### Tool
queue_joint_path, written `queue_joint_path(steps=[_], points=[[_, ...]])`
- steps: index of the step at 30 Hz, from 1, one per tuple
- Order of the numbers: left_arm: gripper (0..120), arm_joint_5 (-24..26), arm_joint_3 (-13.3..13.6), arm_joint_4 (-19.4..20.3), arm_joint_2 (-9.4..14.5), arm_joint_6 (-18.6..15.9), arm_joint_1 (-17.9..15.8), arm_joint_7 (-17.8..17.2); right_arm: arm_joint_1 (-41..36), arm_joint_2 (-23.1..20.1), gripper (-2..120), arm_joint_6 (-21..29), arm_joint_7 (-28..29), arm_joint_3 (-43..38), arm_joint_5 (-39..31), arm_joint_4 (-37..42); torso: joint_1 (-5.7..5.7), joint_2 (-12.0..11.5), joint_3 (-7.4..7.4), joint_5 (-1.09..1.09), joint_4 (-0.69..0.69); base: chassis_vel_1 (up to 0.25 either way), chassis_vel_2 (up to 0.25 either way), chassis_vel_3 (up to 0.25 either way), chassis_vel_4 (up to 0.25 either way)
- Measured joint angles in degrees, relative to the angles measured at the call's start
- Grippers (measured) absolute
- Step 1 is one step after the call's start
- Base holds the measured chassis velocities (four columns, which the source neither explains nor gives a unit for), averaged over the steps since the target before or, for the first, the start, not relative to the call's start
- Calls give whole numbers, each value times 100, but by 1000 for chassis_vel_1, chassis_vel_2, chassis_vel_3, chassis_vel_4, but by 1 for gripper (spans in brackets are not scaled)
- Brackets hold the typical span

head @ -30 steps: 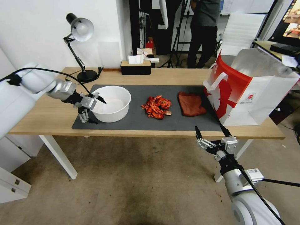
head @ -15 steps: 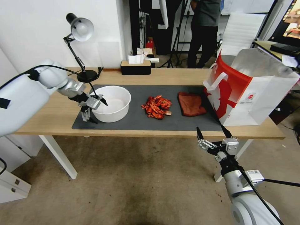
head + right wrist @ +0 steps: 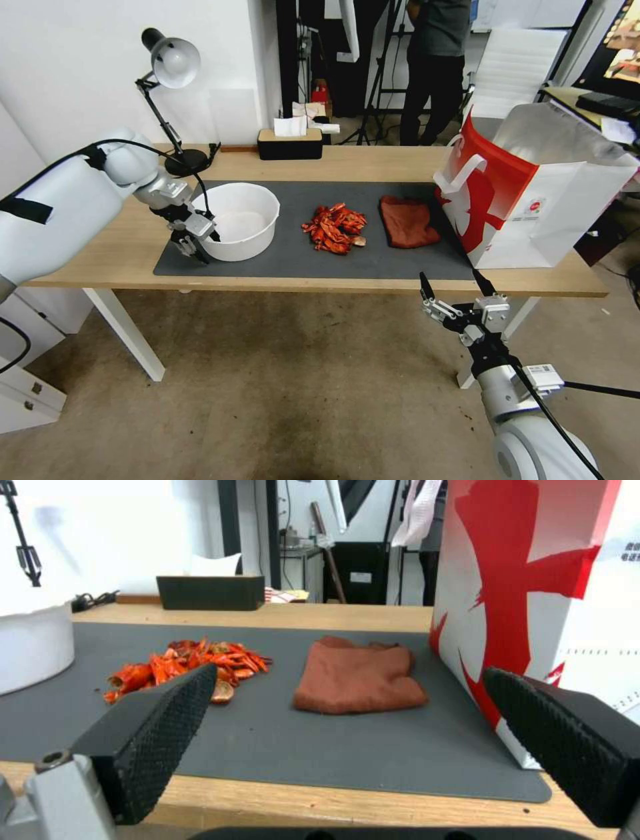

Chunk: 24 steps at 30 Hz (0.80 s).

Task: Sweep shrimp from table into container with towel, then put container into takeout bag.

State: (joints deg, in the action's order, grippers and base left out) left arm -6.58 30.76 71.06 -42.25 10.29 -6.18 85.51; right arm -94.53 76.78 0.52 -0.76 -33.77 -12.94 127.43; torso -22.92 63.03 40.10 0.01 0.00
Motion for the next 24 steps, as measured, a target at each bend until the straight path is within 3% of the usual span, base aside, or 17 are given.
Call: queue_joint_path(steps=[1, 3, 9, 15, 17, 19, 21, 22, 24], points=[[32, 0, 0, 0, 0, 0, 0, 0, 0, 0, 100, 0, 0, 0, 0, 0, 0, 0, 0, 0, 0, 0, 0, 0, 0], [19, 0, 0, 5, -40, 22, 2, 0, -1, 26, 100, -7, -1, 1, 12, -22, 0, 0, 0, 0, 0, 0, 0, 0, 0], [3, -27, -22, 17, -66, 45, 15, 209, -1, 36, 100, -9, -3, 4, 16, -25, 0, 0, 0, 0, 0, 0, 0, 0, 0], [0, -84, -153, 74, -31, 282, 64, 234, -43, 38, 100, -9, 5, -10, 17, -20, 0, 0, 0, -1, 0, 0, 0, 0, 0], [0, -271, -357, 346, 39, 562, 143, 212, -55, 42, 100, -11, 17, -17, 17, -7, 0, 0, 0, -1, 0, 0, 0, 0, 0], [0, -264, -374, 427, 71, 587, 153, 192, -58, 51, 100, -11, 20, -17, 17, -2, 0, 0, 0, 0, 0, 0, 0, 0, 0], [0, -174, -443, 852, 267, 722, 237, 72, -100, 97, 100, -24, 26, -11, 17, 2, 0, 0, 0, 0, -1, 0, 0, 0, 0], [0, -174, -443, 852, 267, 722, 237, 72, -100, 97, 100, -24, 26, -11, 17, 2, 0, 0, 0, 0, -1, 0, 0, 0, 0], [0, -197, -613, 1380, 516, 1011, 458, -81, -146, 127, 100, -58, 26, 1, 20, 2, 0, 0, 0, 0, -1, 0, 0, 0, 0]])
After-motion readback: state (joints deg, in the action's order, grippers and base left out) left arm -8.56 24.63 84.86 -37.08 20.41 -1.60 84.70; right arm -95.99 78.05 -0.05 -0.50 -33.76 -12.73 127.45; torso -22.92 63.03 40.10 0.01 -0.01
